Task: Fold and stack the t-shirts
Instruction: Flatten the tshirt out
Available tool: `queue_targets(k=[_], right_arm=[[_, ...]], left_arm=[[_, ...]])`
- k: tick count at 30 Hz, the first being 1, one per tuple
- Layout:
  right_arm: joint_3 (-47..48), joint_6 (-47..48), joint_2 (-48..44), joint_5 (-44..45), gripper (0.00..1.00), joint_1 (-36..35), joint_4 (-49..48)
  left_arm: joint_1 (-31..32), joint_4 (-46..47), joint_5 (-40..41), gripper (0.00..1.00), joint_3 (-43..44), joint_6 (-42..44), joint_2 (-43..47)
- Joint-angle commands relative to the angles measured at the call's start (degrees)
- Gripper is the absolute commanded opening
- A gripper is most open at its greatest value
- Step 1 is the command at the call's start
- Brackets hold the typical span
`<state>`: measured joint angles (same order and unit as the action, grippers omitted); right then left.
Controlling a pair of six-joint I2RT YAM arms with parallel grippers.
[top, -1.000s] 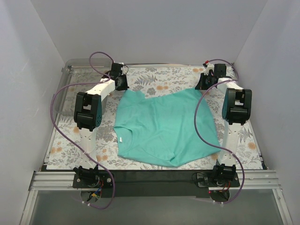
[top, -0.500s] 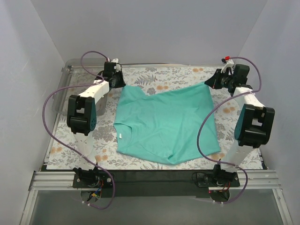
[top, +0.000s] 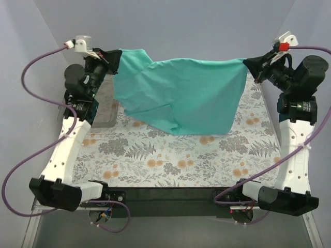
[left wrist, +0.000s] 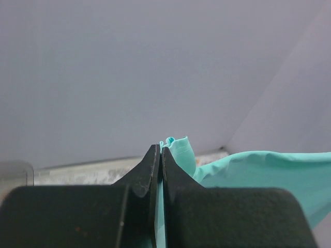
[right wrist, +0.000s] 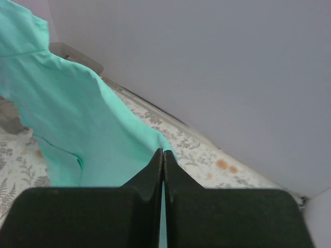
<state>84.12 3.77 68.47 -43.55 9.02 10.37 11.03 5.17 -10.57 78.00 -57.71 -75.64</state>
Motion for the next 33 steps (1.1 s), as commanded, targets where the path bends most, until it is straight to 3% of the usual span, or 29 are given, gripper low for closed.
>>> queue_targets(k=[1,11,17,24,33], right_arm=[[11.38,4.31,-4.03,3.72,0.01,0.39,7.38],[33.80,4.40,-11.16,14.19,0.01,0.48,11.77],[39.19,4.23,-12.13,17.97,0.01,0.39,13.27],[30.78,5.89,-14.32,18.33,0.01,0.48,13.45],[-3.49,4.85,-15.65,9.19,0.01,0.48,6.69]], left_arm=[[-0.22,3.80,0.81,0.00,3.02,-2.66,7.33],[-0.22,6.17,2.92,0.00,8.92,-4.95,21.49],[-0.22,5.56,5.91,0.00,10.86,-4.34,24.66],[-0.22,5.55,7.49,0.00,8.58,-4.16,23.26],[-0.22,10.29,3.19,0.00,-5.30,-8.72,13.95]])
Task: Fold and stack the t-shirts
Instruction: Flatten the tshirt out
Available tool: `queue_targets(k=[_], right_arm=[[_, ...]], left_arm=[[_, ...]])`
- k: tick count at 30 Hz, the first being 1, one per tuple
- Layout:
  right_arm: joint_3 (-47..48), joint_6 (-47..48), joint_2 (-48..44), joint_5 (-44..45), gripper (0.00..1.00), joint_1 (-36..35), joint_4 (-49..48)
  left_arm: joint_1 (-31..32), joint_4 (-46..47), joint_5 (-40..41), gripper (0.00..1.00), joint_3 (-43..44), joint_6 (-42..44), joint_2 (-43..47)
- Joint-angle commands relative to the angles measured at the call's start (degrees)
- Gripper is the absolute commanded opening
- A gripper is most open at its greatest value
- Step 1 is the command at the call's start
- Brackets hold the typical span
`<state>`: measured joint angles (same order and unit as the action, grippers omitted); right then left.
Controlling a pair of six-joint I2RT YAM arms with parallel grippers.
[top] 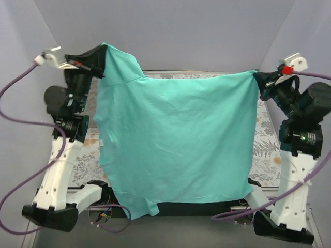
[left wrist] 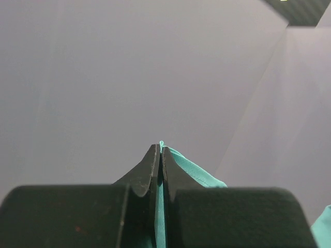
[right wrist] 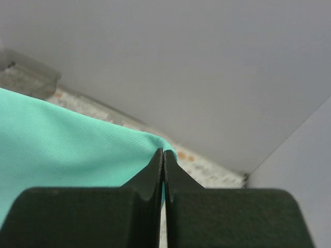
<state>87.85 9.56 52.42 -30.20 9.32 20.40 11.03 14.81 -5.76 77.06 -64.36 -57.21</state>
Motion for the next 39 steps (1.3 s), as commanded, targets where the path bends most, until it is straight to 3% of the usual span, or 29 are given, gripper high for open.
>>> queue_targets(k=[1,6,11,19,25,32,39], right_arm=[[-10.13,-1.73,0.75,-5.13,0.01,0.08,-5.96],[-25.61,-4.38,9.35,-4.88,0.01,0.08,-13.53],[-33.36,-6.75,21.47,-0.23,0.01,0.00,-29.97],[-23.28,-6.31,45.10,7.25,0.01,-0.01,-34.81],[-15.09,-9.03,56.10,7.17,0.01,-0.09,-35.17],[-8.76,-11.67,60.60,6.99,0.01,-0.09,-35.70],[-9.18,-11.76,60.25,4.53,0.01,-0.01,-36.05]], left_arm=[[-0.22,1.79,-2.75,0.00,-5.68,-2.00,-7.80],[-0.22,9.79,-4.79,0.00,-12.10,-2.00,-20.20],[-0.04,11.83,-4.44,0.00,-9.92,-2.53,-37.34],[0.75,6.73,-1.71,0.00,3.43,-1.65,-54.57],[0.93,2.95,-0.66,0.00,11.26,-0.68,-62.84],[1.01,0.93,-1.36,0.00,18.03,0.37,-67.94],[1.01,1.01,-3.99,0.00,17.17,1.86,-66.72]])
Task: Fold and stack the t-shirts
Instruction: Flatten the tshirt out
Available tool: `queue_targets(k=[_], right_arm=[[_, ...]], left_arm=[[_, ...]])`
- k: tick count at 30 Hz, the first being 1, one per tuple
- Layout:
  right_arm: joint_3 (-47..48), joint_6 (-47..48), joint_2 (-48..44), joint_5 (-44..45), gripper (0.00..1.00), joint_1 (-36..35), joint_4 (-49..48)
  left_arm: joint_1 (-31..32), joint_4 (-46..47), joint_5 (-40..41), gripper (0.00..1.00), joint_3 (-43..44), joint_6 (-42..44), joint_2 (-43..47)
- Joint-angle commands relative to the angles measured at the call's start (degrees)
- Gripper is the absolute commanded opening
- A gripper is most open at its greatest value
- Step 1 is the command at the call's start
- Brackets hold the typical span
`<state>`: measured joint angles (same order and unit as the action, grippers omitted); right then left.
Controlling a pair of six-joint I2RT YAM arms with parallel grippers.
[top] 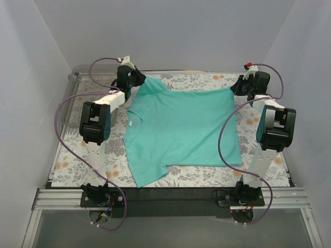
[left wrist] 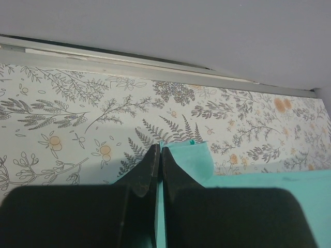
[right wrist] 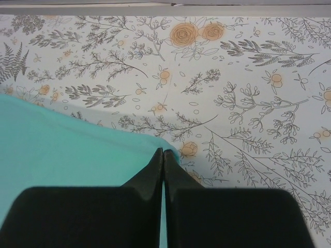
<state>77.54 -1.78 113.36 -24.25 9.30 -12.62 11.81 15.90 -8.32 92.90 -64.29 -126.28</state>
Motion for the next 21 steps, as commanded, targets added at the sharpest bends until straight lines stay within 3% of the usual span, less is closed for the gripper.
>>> queue_targets(k=[1,21], right_arm=[[0.78,-0.15,-1.29,-1.76,0.01,0.02,-3.02],[-8.80,0.64,-8.15,-10.29,0.01,2.56,-5.66]], left_arm=[[0.23,0.27,-1.87,0.00,0.88,2.15,2.79],[0.14,6.42,-5.40,0.00,-12.92,6.11,12.81]])
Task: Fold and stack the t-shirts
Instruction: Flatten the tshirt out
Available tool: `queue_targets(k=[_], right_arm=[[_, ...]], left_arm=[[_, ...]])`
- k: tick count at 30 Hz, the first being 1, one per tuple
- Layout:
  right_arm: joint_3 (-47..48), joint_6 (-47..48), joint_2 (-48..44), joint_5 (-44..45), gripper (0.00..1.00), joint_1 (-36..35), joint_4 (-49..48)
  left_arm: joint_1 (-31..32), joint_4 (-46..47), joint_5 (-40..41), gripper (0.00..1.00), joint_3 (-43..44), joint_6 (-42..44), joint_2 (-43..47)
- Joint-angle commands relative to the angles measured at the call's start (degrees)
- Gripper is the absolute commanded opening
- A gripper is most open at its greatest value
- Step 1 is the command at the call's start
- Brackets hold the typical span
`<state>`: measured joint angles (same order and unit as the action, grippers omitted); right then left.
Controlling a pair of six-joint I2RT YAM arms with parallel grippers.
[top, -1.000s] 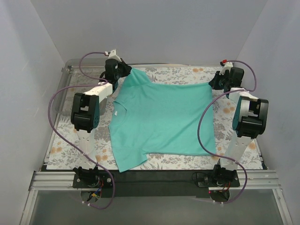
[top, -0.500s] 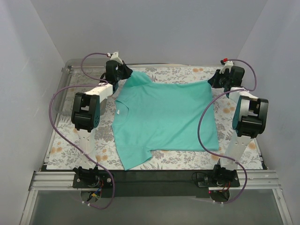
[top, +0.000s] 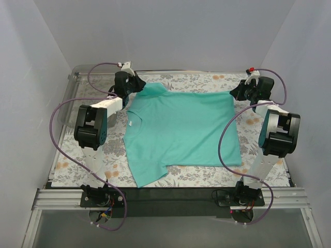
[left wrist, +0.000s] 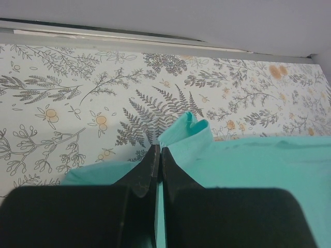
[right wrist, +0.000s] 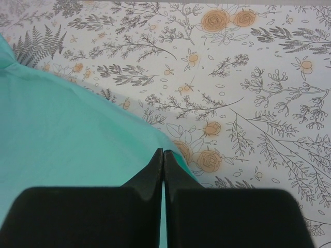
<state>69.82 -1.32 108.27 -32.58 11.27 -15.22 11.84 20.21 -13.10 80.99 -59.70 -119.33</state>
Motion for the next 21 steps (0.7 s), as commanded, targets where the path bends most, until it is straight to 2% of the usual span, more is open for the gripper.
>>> queue_targets(k=[1,13,21], right_arm=[[-1.44,0.18,-3.15,-2.31,0.01,0.77,-3.06],[-4.17,1.06,-4.12,-3.81,0.01,2.18,-3.14],[-3.81,0.97,-3.06,-6.62,0.01,2.53,-3.23]], left_arm=[[0.12,2.03,-0.61,0.00,-1.27,1.69,6.21],[-0.06,3.35,1.06,0.00,-10.50,3.01,14.90],[-0.15,1.94,0.88,0.00,-13.66,3.63,16.93]])
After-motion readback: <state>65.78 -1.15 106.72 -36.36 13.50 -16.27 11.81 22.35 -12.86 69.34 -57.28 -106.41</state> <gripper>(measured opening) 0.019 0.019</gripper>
